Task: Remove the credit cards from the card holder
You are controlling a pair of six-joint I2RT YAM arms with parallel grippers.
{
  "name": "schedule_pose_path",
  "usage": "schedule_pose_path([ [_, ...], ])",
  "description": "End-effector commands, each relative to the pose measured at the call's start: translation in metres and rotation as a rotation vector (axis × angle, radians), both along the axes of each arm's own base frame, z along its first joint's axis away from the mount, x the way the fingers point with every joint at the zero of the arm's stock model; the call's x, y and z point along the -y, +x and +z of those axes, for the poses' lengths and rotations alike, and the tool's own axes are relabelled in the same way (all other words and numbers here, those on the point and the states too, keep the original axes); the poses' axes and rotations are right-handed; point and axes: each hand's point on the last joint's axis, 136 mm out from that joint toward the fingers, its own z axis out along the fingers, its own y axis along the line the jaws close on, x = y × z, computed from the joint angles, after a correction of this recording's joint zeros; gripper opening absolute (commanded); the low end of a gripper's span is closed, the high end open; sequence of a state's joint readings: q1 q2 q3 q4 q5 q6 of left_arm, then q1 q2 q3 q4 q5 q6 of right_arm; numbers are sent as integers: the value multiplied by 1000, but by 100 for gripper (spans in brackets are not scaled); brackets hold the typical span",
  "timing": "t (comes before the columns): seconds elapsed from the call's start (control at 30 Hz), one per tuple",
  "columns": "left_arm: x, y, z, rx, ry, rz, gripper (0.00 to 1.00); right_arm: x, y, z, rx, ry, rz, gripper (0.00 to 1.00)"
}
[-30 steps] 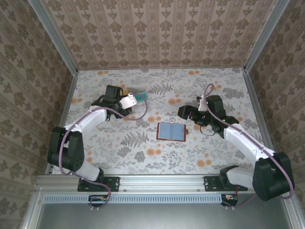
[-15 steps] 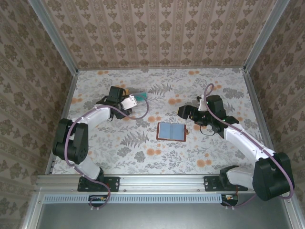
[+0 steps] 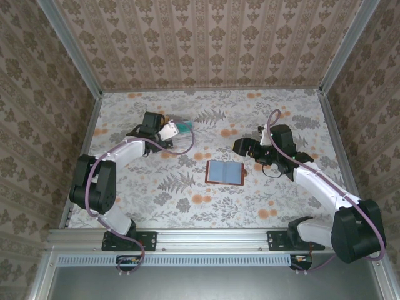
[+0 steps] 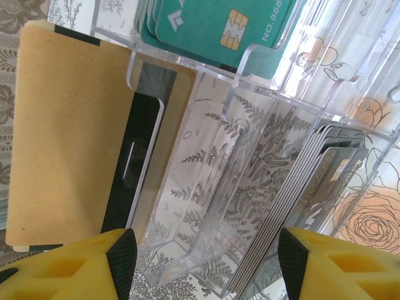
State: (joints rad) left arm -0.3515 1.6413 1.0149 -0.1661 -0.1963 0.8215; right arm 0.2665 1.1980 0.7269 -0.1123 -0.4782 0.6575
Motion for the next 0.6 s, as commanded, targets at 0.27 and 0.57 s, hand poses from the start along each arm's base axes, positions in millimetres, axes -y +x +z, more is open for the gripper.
schedule_pose_path([
  [0.27, 0, -1, 44, 98, -112, 57, 67, -1, -5, 6, 15, 4, 8, 100],
  [0.57, -10, -28, 112, 213, -384, 248, 74, 6, -4, 2, 8, -38, -16, 100],
])
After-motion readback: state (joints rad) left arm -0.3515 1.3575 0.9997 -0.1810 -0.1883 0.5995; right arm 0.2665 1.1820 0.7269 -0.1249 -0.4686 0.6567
